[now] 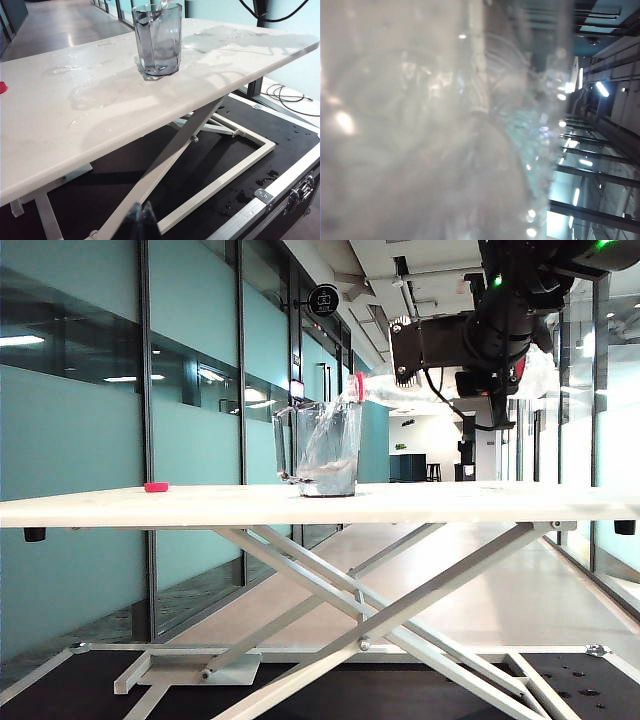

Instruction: Pick up the mineral water bottle on the table and pour water into the mug until it's half full.

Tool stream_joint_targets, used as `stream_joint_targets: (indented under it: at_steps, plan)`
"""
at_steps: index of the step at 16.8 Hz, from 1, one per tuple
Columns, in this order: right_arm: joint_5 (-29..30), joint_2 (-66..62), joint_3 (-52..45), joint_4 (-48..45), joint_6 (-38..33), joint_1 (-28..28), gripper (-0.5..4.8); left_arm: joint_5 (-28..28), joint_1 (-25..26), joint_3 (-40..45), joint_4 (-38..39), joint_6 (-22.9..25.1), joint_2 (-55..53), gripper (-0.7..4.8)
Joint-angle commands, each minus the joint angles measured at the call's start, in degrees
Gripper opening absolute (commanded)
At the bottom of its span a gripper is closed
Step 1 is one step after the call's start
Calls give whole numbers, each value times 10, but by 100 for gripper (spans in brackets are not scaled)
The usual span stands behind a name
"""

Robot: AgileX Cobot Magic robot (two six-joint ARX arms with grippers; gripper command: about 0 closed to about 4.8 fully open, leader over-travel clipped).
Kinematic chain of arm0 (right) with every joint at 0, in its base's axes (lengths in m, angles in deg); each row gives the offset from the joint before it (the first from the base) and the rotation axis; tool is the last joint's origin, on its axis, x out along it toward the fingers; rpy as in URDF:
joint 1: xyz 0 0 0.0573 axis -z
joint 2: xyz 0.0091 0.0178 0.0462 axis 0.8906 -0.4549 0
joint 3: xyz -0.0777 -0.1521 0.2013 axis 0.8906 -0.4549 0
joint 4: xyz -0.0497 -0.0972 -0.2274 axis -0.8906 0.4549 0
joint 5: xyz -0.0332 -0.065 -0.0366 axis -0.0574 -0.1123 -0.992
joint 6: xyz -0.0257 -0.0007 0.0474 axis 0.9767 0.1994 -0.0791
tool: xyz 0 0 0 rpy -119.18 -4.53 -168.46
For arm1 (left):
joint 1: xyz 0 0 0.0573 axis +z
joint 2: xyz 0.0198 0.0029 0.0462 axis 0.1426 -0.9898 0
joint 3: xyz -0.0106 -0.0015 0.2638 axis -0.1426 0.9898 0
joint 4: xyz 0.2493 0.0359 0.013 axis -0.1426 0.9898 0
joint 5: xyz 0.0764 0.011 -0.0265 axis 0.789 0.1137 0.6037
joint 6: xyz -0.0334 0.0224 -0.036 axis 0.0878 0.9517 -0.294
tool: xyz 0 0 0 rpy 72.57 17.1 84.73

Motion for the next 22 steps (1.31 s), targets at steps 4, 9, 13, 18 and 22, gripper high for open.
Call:
stream_joint_targets:
  at_steps: [4,9,13,18,22]
  plan:
    - [-1,9,7,-30,13,0,94,-2,0,-1,3,2,0,-5]
    - [1,9,6,-29,-45,-2,94,-2,0,-1,3,2,0,-5]
    - [42,9,6,-1,-277,-7,91,-2,0,-1,3,2,0,-5]
    - [248,4,-15,-66,-679,52,46,-3,0,-1,3,2,0,-5]
    - [380,-40,-53,-200,-818,100,18,-2,0,-1,3,2,0,-5]
